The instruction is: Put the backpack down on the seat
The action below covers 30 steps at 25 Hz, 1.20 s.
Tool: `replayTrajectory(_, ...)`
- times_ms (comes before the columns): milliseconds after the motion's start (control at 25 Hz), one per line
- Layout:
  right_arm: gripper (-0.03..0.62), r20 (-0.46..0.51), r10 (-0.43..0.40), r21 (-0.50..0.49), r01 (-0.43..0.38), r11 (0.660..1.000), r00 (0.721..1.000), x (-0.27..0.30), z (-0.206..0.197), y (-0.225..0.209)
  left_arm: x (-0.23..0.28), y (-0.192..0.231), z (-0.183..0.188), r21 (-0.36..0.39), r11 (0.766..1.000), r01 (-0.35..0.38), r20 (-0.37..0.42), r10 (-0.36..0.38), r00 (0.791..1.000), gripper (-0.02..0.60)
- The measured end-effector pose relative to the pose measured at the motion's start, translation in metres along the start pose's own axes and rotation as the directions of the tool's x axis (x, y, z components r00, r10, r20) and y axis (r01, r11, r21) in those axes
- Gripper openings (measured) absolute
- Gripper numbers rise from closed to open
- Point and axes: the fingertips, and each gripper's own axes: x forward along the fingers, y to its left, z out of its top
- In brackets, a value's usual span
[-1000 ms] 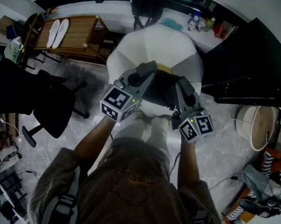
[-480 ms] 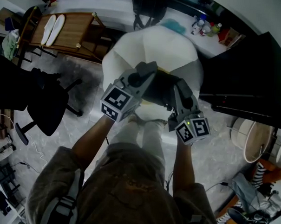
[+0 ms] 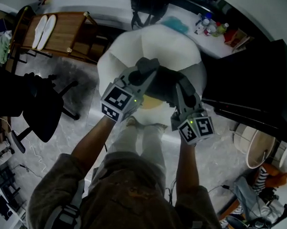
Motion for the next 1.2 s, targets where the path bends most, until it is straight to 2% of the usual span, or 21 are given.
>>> replayTrajectory(520,0.028,-0.008,-0.016,0.0,0.016,1.0,1.0,0.037,-0.031,-0.047,0.044,0.029,-0.035,-0.003,1.0,-0.008,-0.011,0.008,1.0,0.029)
replayTrajectory(760,0.028,0.008,-0.005,-0.017,0.005,1.0,1.0,0.043,-0.042,-0.049,0.048,0.033,-0.046,0.014,1.0,-0.007,0.004,0.007,1.0,0.029)
replayTrajectory(1200,0.028,0.008,-0.028,-0.033,0.028,0.999,1.0,0.048,-0.059,-0.055,0.056,0.037,-0.061,0.002,1.0,-0.014,0.006,0.014,1.0,0.029)
